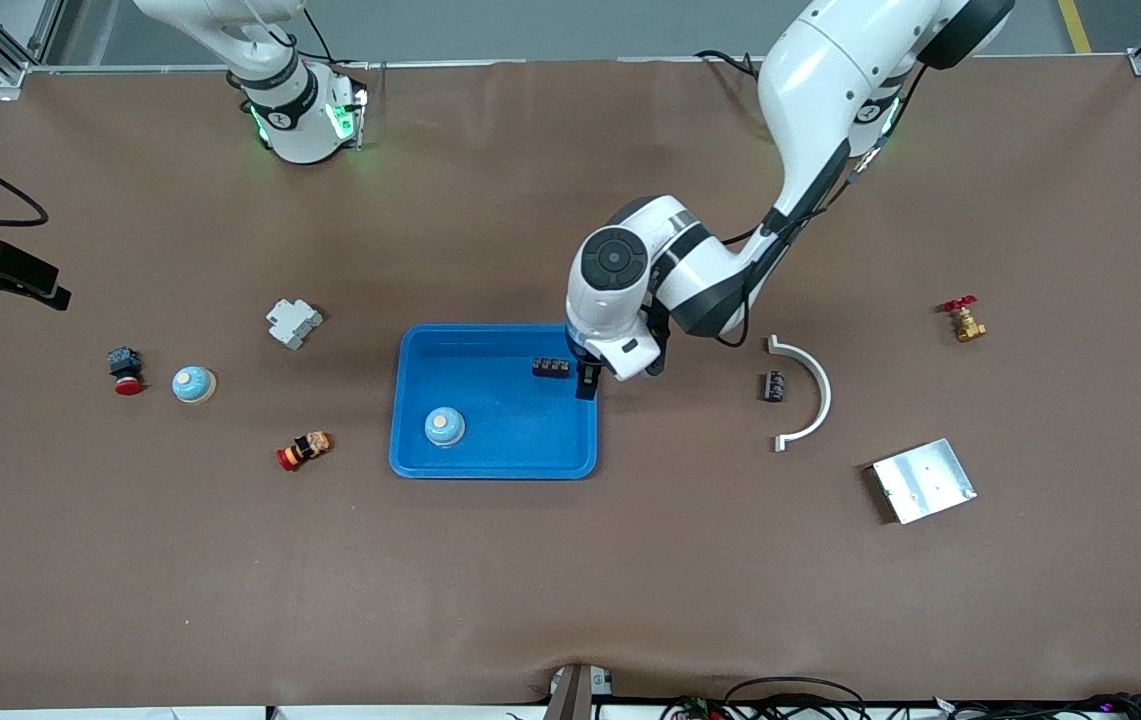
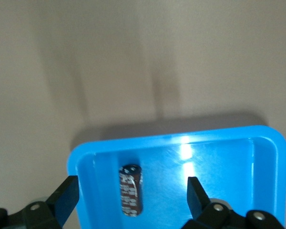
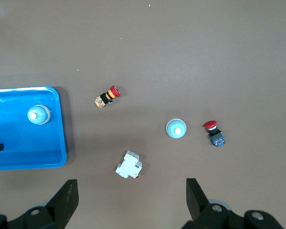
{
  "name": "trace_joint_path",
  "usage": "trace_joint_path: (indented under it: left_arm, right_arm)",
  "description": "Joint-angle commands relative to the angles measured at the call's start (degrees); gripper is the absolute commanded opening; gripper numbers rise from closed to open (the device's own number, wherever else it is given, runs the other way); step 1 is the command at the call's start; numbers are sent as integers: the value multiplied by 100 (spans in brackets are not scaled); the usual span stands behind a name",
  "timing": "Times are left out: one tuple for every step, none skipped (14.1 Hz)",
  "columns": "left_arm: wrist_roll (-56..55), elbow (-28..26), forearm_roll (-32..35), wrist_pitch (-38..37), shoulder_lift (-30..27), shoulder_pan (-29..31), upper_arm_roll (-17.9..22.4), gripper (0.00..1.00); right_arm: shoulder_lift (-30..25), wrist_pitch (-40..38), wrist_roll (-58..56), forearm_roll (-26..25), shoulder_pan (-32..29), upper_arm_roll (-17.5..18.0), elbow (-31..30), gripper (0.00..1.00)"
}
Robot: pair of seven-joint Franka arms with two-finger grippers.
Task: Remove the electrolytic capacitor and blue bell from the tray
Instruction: 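Move the left gripper back to the tray and grasp the second capacitor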
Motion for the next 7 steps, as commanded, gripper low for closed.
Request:
trace_joint_path:
  left_arm:
    - [-447, 591, 34, -178, 369, -334, 259, 100]
    - [-518, 662, 25, -178, 422, -422, 348, 100]
    - [-580, 732, 25, -178, 484, -501, 409, 100]
    - [-606, 794, 25, -169, 536, -536, 445, 100]
    - [-641, 899, 25, -160, 633, -554, 445, 100]
    - [-651, 969, 34, -160, 703, -607, 445, 100]
    - [-642, 979, 34, -90, 730, -633, 445, 100]
  right_arm:
    - [13, -55, 3, 79, -54, 34, 40, 100]
    - [13, -55, 3, 79, -54, 34, 40, 100]
    - [13, -55, 3, 79, -45, 34, 40, 100]
    - [13, -55, 12, 79, -45, 34, 40, 100]
    - [13, -64, 12, 79, -54, 34, 40, 100]
    - [13, -64, 12, 79, -54, 34, 40, 100]
    - [13, -73, 12, 79, -54, 34, 40, 100]
